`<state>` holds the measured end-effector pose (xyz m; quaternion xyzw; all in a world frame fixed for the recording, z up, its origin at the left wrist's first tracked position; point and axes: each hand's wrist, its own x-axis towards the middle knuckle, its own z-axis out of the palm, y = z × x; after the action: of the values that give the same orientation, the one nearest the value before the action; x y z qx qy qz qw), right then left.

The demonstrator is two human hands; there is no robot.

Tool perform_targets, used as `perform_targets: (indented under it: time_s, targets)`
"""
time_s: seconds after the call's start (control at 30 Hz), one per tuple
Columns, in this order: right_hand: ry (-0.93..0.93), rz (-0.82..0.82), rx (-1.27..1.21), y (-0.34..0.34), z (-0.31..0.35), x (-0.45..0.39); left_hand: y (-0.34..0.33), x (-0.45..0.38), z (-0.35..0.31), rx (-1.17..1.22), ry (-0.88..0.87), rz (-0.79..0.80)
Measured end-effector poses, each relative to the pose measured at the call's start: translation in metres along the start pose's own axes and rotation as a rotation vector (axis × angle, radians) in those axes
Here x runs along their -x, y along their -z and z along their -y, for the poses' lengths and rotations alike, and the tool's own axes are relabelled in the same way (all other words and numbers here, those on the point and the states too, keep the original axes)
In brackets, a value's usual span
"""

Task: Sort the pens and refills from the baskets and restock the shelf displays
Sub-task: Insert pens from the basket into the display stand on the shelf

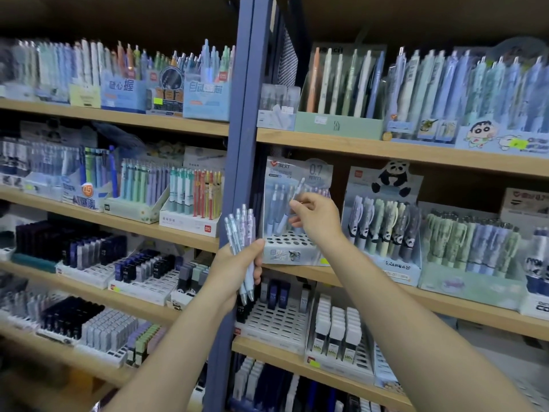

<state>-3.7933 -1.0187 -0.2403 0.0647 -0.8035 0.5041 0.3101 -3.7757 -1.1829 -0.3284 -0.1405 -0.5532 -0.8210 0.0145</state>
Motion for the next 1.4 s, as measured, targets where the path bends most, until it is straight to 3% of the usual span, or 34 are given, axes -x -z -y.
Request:
perform_targets:
  time_s: [0.27,0.53,0.6,0.67,0.73,0.83,1.03,1.23,1.4]
  targets:
    - [-0.076,0.015,0.185,-0.016,-0.005,-0.005,0.001,0.004,-0.001,-0.029,0.014,-0.008]
    - [-0.014,0.117,0.416,-0.013,0.003,-0.003,-0.003,0.009,-0.006,0.031,0.029,0.057]
    - [0.015,0.066,0.446,-0.005,0.009,0.002,-0.003,0.008,-0.005,0.016,0.037,0.058]
    - [0.014,0.072,0.333,0.005,0.016,0.013,-0.004,0.005,-0.004,0.003,0.039,0.063]
    - [-0.083,0.258,0.143,0.014,0.023,0.029,-0.01,0.003,-0.002,-0.022,0.031,0.079]
    - [-0.142,0.444,0.104,0.021,0.024,0.045,-0.028,0.005,0.0,-0.081,0.014,0.112]
    - [-0.202,0.452,-0.046,0.05,0.006,0.045,-0.051,0.012,0.004,-0.086,0.042,0.145]
    - [-0.29,0.305,-0.38,0.075,-0.005,0.042,-0.064,0.017,0.008,-0.112,0.084,0.19]
    - [-0.285,0.259,-0.262,0.079,-0.006,0.045,-0.074,0.014,0.01,-0.146,-0.011,0.073]
